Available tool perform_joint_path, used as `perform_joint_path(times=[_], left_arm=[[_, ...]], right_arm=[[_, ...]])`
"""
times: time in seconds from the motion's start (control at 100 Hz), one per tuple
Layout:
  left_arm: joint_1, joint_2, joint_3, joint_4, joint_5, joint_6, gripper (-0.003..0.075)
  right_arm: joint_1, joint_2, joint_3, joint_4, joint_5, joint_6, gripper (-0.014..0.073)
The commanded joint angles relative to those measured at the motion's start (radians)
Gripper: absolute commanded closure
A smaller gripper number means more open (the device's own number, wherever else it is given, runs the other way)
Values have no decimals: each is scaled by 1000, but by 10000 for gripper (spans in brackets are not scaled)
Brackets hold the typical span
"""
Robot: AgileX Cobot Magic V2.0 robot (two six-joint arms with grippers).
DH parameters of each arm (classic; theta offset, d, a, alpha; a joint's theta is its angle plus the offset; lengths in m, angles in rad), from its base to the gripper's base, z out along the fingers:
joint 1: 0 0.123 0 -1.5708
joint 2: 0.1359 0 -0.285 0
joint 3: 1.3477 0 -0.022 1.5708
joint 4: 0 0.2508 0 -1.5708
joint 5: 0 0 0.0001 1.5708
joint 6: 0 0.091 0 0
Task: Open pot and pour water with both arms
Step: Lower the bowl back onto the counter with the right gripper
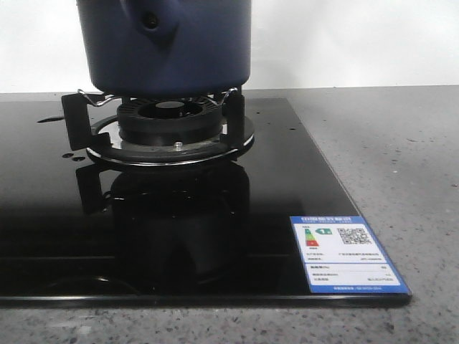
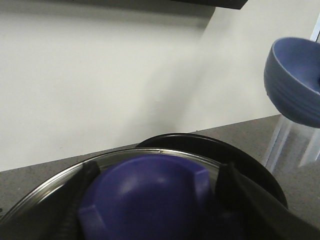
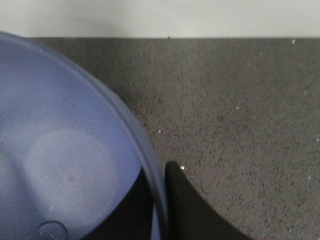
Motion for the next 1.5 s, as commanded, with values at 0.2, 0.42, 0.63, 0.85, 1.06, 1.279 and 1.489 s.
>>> perform_joint_path(times=[0.2,0.42,0.63,0.85,1.06,1.279,1.489], left_arm=[[-89,51,-114,-72,28,79,405],[-146,150,-225,-72,47,83,405],[-187,256,-309,-72,51,83,405],[-204,365,-363,-72,58,85,405],[-204,454,-427,-72,116,87,405],[-204,488,-436,-28,125,87,405],[-204,493,-436,-20,121,136,405]], right_arm=[[-141,-113,331,106,-9,-56,637],[-149,-181,584,106,-93,-92,637],[-149,-211,685,104,-144,-92,637],[-149,-214,688,97,-112,-92,604],[-149,-225,688,97,-111,-94,343],[-149,-270,680,75,-139,-98,285],[-149,-421,600,94,-205,-98,307]])
